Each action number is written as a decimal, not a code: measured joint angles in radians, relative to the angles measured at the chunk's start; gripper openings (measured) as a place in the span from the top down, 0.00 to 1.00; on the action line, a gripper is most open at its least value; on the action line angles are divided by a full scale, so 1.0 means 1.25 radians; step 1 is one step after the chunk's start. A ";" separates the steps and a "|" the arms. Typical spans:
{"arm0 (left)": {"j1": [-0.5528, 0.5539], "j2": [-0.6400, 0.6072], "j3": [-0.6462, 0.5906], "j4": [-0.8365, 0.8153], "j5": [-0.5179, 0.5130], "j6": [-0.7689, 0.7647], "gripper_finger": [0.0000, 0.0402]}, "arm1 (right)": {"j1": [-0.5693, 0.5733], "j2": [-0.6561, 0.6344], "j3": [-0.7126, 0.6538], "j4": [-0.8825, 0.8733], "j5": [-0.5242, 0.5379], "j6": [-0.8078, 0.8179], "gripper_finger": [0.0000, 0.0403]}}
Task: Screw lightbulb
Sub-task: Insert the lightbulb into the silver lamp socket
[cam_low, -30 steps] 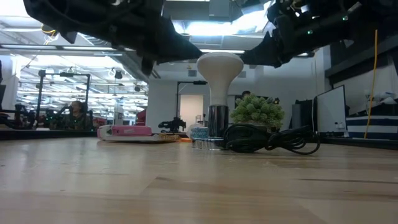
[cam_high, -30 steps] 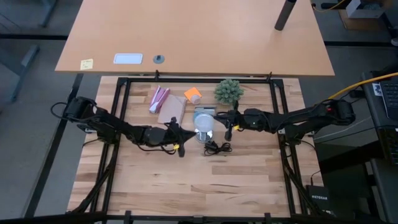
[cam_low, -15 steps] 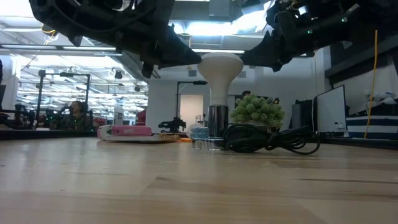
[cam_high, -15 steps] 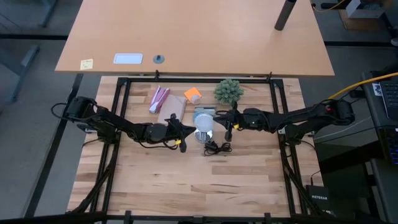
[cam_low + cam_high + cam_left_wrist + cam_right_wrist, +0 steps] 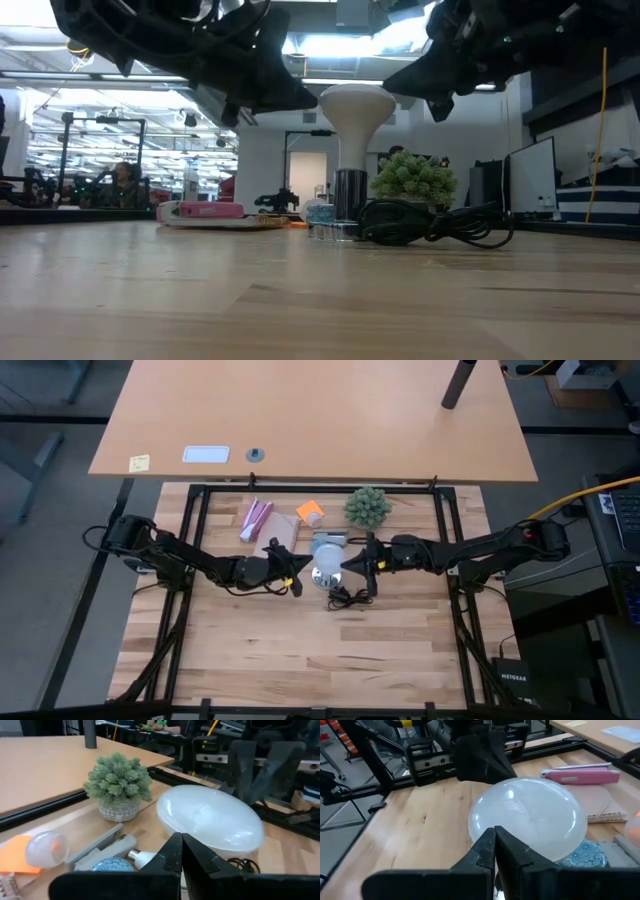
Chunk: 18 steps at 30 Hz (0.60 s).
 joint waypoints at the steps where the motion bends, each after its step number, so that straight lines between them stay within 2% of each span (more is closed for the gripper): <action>1: 0.003 0.000 0.000 -0.001 0.000 -0.005 1.00 | 0.000 0.000 0.000 0.000 -0.001 0.004 0.96; 9: 0.004 0.000 0.000 -0.005 -0.003 -0.005 1.00 | 0.000 0.002 0.000 0.054 0.000 -0.003 0.96; 18: -0.066 -0.037 0.001 -0.020 -0.002 0.046 1.00 | -0.001 -0.062 -0.001 0.072 0.004 -0.056 0.96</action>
